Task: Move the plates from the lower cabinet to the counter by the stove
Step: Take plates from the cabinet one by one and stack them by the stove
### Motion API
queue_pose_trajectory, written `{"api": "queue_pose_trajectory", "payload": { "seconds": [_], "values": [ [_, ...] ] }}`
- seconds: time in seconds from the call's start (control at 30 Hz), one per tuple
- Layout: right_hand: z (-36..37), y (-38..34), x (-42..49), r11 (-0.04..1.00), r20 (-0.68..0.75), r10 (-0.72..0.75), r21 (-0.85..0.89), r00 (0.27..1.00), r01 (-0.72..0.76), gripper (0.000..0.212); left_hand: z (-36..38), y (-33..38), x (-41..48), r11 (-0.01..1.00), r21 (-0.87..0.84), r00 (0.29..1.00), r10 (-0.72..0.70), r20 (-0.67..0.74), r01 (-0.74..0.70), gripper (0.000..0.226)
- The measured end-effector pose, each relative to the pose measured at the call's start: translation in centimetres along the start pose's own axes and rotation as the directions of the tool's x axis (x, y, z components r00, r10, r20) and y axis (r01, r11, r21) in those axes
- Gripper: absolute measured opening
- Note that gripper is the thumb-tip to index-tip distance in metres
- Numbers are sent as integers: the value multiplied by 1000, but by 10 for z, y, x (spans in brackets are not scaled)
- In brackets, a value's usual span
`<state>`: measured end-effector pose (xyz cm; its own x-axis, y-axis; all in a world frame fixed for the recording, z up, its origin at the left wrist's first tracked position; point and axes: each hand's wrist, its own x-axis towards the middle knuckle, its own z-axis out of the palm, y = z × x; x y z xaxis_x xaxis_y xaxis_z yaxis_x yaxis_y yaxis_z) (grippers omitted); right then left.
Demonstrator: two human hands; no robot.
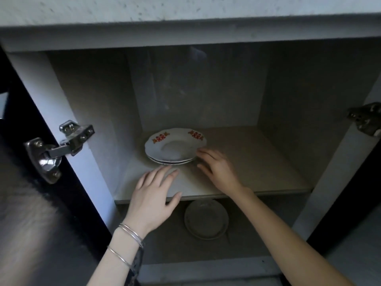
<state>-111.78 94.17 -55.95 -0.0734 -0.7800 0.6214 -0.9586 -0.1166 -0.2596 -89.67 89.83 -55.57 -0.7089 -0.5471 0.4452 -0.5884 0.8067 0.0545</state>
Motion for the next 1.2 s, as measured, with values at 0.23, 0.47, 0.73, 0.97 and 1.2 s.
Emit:
{"api": "queue_pose_trajectory", "payload": {
  "seconds": [0.23, 0.47, 0.73, 0.97, 1.2],
  "values": [
    [18, 0, 27, 998, 213, 1, -62, 977, 13, 34, 0, -7, 4, 1000, -11, 1000, -11, -28, 11, 57],
    [16, -6, 30, 974, 62, -75, -209, 995, 86, 20, 5, -11, 2, 1000, -30, 999, -7, -34, 6, 55],
    [-8, -5, 8, 984, -57, -51, -171, 997, 40, 26, 3, -10, 4, 998, -50, 998, 34, -52, -36, 55],
    [-27, 9, -10, 999, -142, 10, 45, 990, -4, 18, 10, 2, 16, 996, -46, 996, 74, -44, -76, 56],
    [-43, 6, -23, 993, -292, -114, -52, 950, 103, 13, 8, 12, 24, 989, -83, 991, 113, -68, -119, 56]
  ]
}}
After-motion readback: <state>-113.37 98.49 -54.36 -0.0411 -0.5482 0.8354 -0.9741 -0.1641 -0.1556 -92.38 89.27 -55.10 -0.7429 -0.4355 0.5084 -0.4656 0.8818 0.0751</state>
